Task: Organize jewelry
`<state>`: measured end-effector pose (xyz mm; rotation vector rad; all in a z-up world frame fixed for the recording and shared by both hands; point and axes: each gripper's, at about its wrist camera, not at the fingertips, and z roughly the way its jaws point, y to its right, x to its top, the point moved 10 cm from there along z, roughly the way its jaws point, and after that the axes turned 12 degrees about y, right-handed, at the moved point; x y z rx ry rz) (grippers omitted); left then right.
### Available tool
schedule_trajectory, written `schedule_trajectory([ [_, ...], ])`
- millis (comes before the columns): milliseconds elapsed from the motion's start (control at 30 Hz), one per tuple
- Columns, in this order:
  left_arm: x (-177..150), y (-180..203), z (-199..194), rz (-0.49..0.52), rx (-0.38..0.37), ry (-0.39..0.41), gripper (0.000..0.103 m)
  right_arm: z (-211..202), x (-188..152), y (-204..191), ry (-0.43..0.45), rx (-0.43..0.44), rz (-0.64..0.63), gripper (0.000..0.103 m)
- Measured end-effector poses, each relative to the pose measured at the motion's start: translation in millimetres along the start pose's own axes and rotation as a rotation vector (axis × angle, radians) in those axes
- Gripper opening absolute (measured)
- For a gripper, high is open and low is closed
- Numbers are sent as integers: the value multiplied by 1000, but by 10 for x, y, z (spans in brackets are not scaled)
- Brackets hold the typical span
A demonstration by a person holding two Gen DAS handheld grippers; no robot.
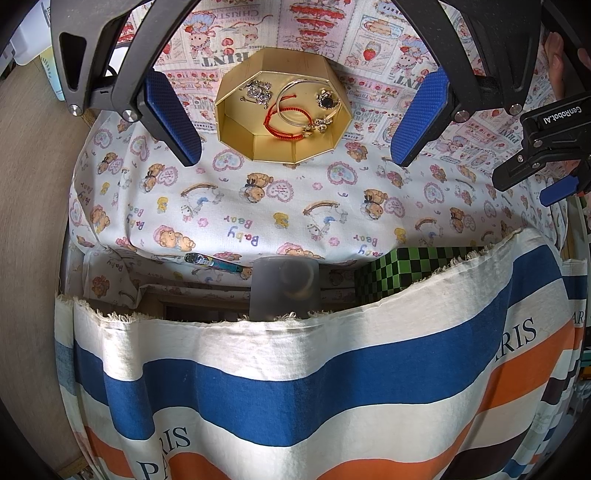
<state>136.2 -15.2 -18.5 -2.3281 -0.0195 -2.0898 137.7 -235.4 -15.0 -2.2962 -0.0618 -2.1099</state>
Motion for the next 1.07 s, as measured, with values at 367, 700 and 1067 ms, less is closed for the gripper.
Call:
schedule_trajectory([
  [367,-2,-3,0,-3,3,0,103,-2,-26,0,-5,-1,4,103],
  [700,1,5,-14,1,4,2,103,-2,-20,0,-2,-1,1,103],
  [1067,-2,7,-9,1,3,-2,103,-3,-20,2,-1,1,0,103],
])
